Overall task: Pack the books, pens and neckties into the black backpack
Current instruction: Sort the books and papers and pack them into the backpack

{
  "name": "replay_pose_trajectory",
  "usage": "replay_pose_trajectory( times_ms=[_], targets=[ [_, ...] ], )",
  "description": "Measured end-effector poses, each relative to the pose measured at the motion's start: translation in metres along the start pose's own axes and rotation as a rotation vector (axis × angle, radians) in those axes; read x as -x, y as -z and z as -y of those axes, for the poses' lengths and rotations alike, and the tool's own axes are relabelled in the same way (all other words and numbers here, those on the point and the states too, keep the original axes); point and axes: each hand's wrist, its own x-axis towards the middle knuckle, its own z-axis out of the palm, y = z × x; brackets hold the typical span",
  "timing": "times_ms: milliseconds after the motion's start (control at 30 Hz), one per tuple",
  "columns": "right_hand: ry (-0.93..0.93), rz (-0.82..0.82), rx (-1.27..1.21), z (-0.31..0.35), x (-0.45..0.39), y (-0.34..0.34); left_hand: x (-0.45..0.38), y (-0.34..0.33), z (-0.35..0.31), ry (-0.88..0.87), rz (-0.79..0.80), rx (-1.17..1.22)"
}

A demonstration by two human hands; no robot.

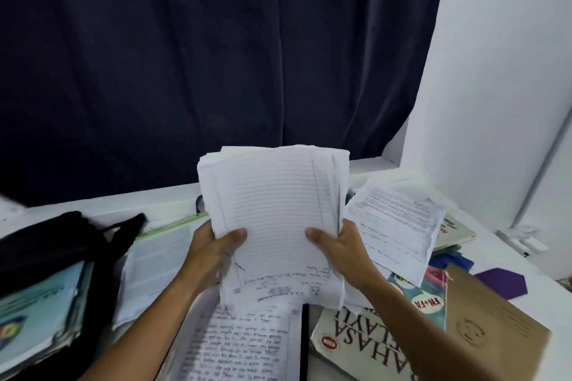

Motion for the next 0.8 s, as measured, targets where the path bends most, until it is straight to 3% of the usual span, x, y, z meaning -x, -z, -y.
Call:
replay_pose_trajectory(
  times_ms=[133,367,800],
  targets=[
    [0.018,0.009,-0.041,0.001,-0.004,-0.001,-0.001,0.004,-0.006,-0.058,0.008,0.048],
    [-0.142,-0.022,0.018,-0.016,-0.003,-0.003,0.009,0.006,0.010,0.056,-0.061,-0.059],
    [0.040,0.104,-0.143,0.013,-0.006,-0.040,0.012,0.051,-0.032,-0.066,-0.081,-0.048]
  ],
)
